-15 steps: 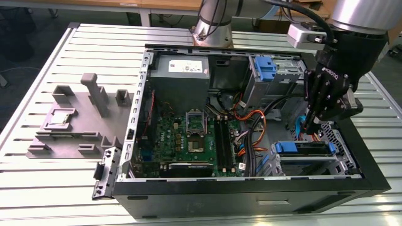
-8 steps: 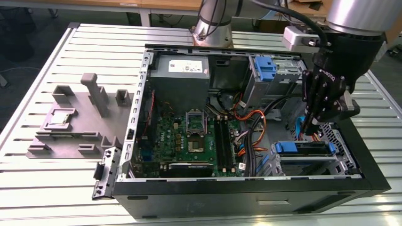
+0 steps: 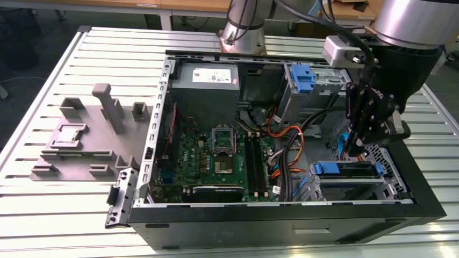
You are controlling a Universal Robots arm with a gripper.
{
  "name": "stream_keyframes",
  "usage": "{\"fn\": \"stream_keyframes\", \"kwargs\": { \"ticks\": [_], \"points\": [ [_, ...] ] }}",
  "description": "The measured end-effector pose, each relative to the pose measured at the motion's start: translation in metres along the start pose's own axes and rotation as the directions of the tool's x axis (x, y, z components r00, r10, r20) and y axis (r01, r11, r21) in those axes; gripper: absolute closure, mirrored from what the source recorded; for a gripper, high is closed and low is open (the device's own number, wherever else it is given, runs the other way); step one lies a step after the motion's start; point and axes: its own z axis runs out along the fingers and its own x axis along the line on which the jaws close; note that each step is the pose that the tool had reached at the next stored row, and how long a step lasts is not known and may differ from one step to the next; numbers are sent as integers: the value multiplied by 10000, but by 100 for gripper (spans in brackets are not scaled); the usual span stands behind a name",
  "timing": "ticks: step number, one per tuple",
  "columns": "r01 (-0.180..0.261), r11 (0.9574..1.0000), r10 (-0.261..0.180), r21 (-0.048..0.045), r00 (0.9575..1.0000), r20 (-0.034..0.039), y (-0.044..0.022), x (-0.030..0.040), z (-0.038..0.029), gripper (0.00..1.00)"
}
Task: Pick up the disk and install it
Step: 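Insert the second disk wire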
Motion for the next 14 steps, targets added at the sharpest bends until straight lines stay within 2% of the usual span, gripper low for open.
{"fn": "stream_keyframes", "kwargs": {
  "ticks": [2, 6, 8, 14],
  "points": [
    [-8, 10000, 8, 23, 10000, 62, 9, 30, 6, 84],
    [-47, 9998, 45, 187, 9999, 136, 47, 46, 8, 84],
    [-65, 9997, 60, 238, 9998, 207, 71, 59, 10, 84],
    [-95, 9997, 80, 223, 9980, 634, 71, 168, 39, 84]
  ]
}}
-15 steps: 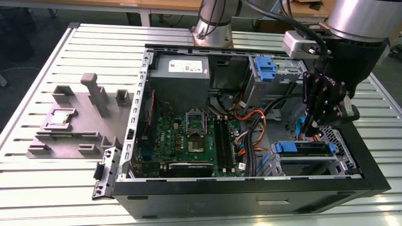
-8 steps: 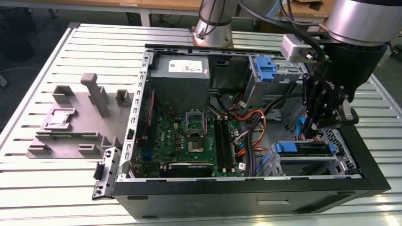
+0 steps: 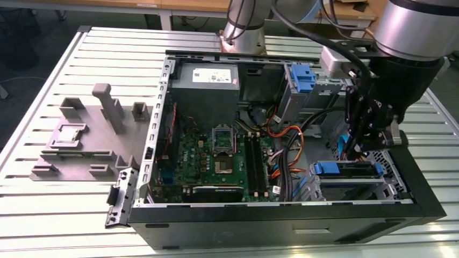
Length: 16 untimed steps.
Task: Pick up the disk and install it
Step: 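Insert the second disk wire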
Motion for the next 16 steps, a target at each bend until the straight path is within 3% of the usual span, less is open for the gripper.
{"fn": "stream_keyframes", "kwargs": {
  "ticks": [7, 8, 10, 16],
  "points": [
    [-46, 10000, 50, -50, 9974, 723, -7, 123, 26, 84],
    [-50, 10000, 55, -54, 9969, 789, -8, 144, 30, 84],
    [-55, 10000, 60, -57, 9963, 857, -10, 184, 37, 84],
    [-67, 10000, 68, -15, 9955, 950, -14, 230, 45, 84]
  ]
}}
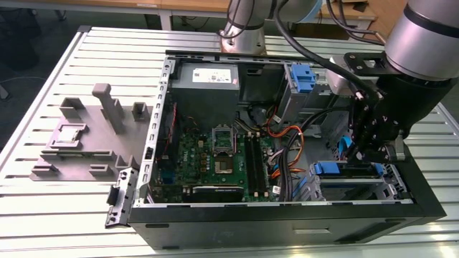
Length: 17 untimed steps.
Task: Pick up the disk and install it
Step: 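Insert the second disk wire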
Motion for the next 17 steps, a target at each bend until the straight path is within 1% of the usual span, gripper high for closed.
{"fn": "stream_keyframes", "kwargs": {
  "ticks": [8, 17],
  "points": [
    [-3, 10000, 3, 8, 10000, 8, 0, 24, 12, 84],
    [-2, 10000, 2, 8, 10000, 8, -5, 25, 30, 84]
  ]
}}
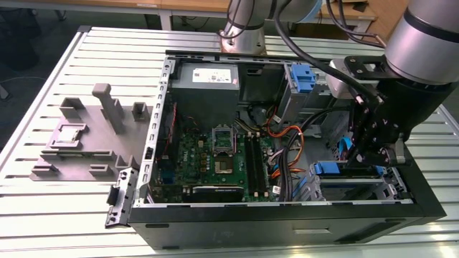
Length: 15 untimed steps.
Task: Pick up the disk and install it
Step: 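Insert the second disk wire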
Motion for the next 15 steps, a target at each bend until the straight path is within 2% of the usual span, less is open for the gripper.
{"fn": "stream_keyframes", "kwargs": {
  "ticks": [15],
  "points": [
    [57, 10000, -57, 2, 10000, 29, -3, 3, 36, 84]
  ]
}}
